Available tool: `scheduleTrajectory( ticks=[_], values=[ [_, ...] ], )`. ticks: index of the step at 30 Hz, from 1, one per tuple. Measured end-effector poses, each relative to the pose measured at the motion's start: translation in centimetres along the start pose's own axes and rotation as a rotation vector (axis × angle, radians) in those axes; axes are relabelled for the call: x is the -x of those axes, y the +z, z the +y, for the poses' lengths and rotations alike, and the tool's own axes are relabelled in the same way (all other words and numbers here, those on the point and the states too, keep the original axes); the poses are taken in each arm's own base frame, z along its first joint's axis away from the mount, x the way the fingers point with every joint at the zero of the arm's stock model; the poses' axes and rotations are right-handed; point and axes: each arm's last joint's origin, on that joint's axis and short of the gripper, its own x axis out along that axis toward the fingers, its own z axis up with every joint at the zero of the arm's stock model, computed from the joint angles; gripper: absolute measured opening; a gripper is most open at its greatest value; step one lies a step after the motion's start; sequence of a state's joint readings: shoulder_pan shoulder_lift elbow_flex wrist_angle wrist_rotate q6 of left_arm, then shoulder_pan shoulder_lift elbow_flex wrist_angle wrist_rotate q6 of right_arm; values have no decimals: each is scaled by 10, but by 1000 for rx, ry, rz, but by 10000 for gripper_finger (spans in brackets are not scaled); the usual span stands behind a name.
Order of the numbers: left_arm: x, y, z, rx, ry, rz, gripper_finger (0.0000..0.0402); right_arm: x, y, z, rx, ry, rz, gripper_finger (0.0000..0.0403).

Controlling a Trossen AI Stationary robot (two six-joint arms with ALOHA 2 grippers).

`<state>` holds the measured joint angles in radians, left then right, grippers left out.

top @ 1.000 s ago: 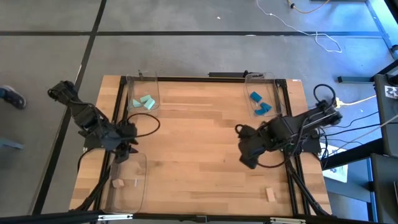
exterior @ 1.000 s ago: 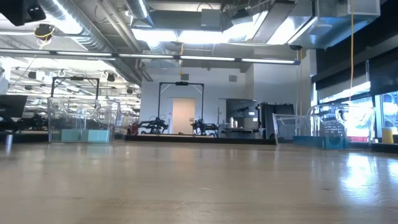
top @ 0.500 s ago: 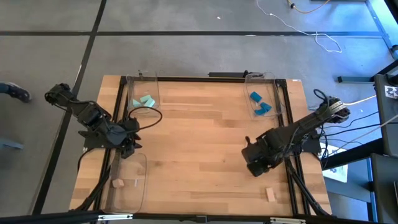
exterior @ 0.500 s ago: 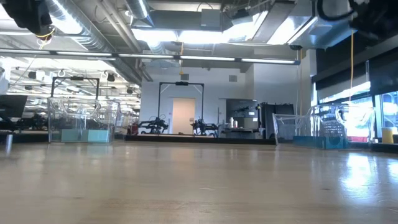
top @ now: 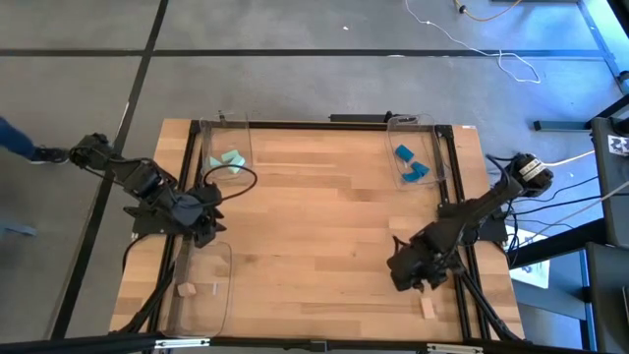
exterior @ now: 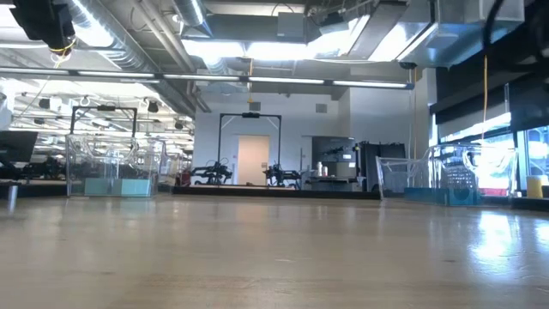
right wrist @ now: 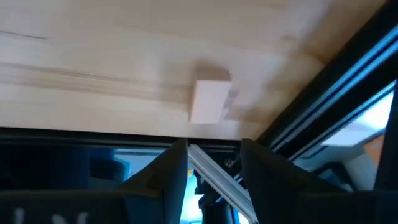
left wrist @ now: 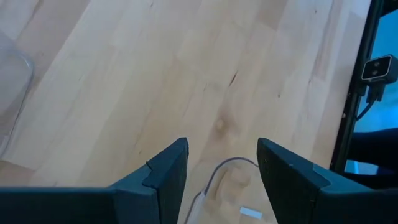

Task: Sort & place blocks by color
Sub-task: Put the brown block into the bottom transparent bin

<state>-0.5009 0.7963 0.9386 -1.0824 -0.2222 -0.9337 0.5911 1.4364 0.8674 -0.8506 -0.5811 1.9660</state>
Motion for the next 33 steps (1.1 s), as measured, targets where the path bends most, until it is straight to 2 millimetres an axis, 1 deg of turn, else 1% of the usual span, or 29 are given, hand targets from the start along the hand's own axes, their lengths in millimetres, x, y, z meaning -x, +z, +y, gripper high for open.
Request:
scheduleTrajectory(
  ticks=[5,11,17,19,21,23,26,33],
  values=[
    [0,1,1,9,5,-4,185,-14,-9,-2,-41,23,29,150],
    [0,1,1,-13,6,-3,185,-25,-14,-6,1,54,-38,145],
    [0,1,1,-16,6,-3,185,-27,-18,-6,39,63,-30,90],
    [0,1,1,-16,5,-3,185,-27,-19,-7,49,56,-32,78],
    [0,1,1,-16,6,-3,185,-29,-20,-8,67,53,-33,74],
    [0,1,1,-16,6,-3,185,-29,-21,-8,65,50,-32,76],
    [0,1,1,-16,6,-3,185,-29,-21,-9,40,36,-7,89],
    [0,1,1,-41,6,-2,185,-32,-26,-12,45,19,-2,145]
  ],
)
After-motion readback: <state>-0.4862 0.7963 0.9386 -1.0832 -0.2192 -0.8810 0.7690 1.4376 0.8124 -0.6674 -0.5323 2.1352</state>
